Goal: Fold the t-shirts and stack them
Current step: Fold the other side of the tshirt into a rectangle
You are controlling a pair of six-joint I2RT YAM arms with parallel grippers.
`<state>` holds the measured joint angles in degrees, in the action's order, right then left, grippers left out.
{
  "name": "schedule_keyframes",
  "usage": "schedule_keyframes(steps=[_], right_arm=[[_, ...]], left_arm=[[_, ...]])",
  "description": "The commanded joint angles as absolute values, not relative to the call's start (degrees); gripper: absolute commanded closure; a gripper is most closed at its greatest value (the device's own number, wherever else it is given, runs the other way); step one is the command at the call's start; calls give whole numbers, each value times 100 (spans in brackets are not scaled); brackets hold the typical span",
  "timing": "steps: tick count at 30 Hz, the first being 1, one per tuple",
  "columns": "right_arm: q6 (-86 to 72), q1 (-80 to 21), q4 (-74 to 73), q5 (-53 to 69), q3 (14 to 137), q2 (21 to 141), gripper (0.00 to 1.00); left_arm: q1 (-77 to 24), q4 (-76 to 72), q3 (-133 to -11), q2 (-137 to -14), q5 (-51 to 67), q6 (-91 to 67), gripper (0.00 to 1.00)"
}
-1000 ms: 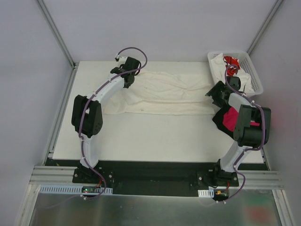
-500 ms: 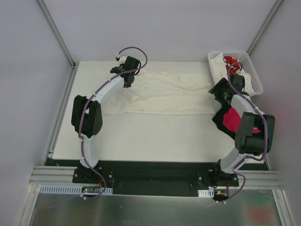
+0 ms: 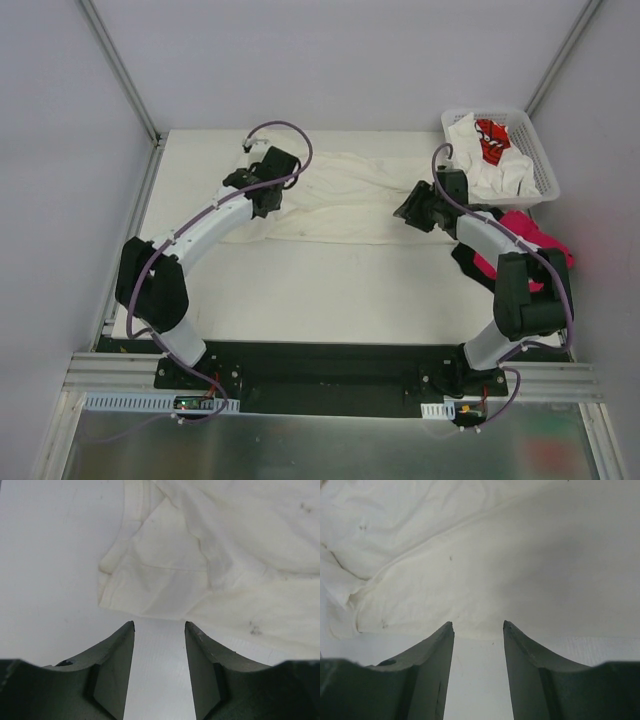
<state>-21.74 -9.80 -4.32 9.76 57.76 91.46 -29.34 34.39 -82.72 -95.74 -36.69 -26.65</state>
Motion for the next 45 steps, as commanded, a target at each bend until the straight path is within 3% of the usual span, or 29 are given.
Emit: schedule_keyframes(steps=[1,6,20,32,45], right_arm=[[-2408,-993,-36,1142,5704,9176,54],[-2479,-1011,-35,1248,5888,9132,54],[-2277,-949,-158,1178,5976,9368,56],[-2241,-958,-185,1582,5881,10362,57],[-2549,-870,-70,1924,5335,10477,37]], left_arm=[[-3146,3533,-7631,-9168,-3561,-3032,56],[-3147,3551,-7374,-9289,-3340,-3348,57],[-2400,3621,-8806,-10959,-2840,-3840,61],[-2268,3682,-8525,-10600,-3067,-3955,60],[-2232,3771,-8411,-9914,-2681,-3754,59]])
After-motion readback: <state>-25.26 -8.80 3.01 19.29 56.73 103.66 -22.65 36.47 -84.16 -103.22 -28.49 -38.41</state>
